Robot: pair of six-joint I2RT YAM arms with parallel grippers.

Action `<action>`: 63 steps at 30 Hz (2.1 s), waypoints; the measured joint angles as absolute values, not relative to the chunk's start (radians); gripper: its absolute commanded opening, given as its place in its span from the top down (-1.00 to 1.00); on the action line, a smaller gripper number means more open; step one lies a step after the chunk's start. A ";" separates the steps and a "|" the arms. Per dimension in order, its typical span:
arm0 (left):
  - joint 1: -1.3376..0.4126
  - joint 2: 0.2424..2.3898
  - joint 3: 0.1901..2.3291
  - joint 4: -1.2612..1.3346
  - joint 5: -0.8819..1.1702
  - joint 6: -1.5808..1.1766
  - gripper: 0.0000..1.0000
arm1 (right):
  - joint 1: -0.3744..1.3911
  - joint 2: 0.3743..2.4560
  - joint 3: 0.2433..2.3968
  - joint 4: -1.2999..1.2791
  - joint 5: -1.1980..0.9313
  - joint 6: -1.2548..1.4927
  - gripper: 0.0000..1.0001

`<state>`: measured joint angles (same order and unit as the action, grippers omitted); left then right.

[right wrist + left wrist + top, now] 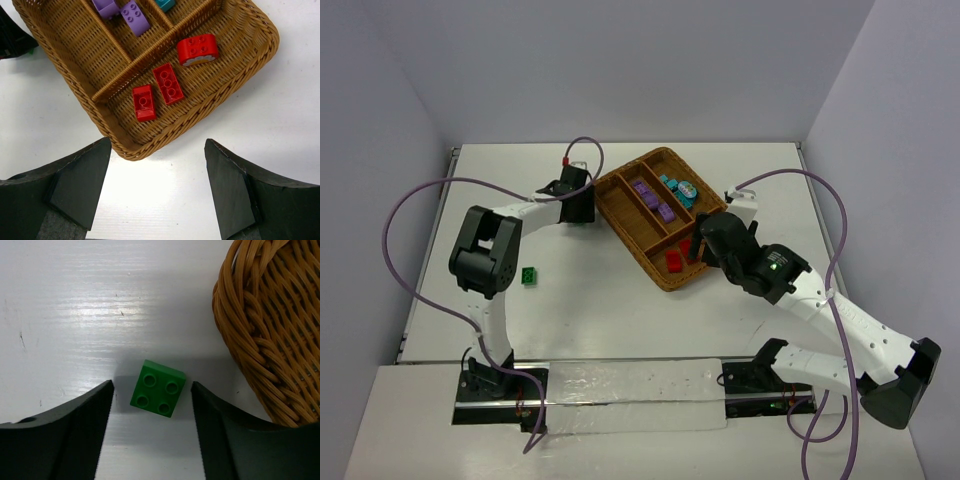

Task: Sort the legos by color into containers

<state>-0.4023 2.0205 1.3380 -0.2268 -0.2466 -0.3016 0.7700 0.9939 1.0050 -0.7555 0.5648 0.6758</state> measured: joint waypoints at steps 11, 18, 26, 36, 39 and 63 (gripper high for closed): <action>-0.403 2.023 1.338 -0.222 -0.280 -0.308 0.73 | 0.770 0.997 1.005 -0.756 0.564 0.676 -0.65; -0.405 1.899 1.338 -0.259 -0.272 -0.330 0.80 | 0.770 0.997 1.005 -0.756 0.565 0.676 -0.65; -0.486 1.837 1.509 -0.286 -0.255 -0.343 0.78 | 0.770 0.997 1.005 -0.756 0.565 0.677 -0.65; -0.565 1.987 1.568 -0.290 -0.197 -0.396 -0.01 | 0.770 0.988 1.005 -0.756 0.569 0.681 -0.65; -0.566 2.023 1.568 -0.296 -0.179 -0.417 -0.48 | 0.770 0.987 1.005 -0.756 0.569 0.683 -0.65; -0.487 1.487 1.061 -0.488 -0.432 -0.663 -0.88 | 0.773 0.987 0.993 -0.754 0.565 0.683 -0.65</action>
<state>-0.4869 1.4873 1.0606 -0.4879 -0.4317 -0.6630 0.7727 0.9874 0.9928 -0.7543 0.5652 0.6827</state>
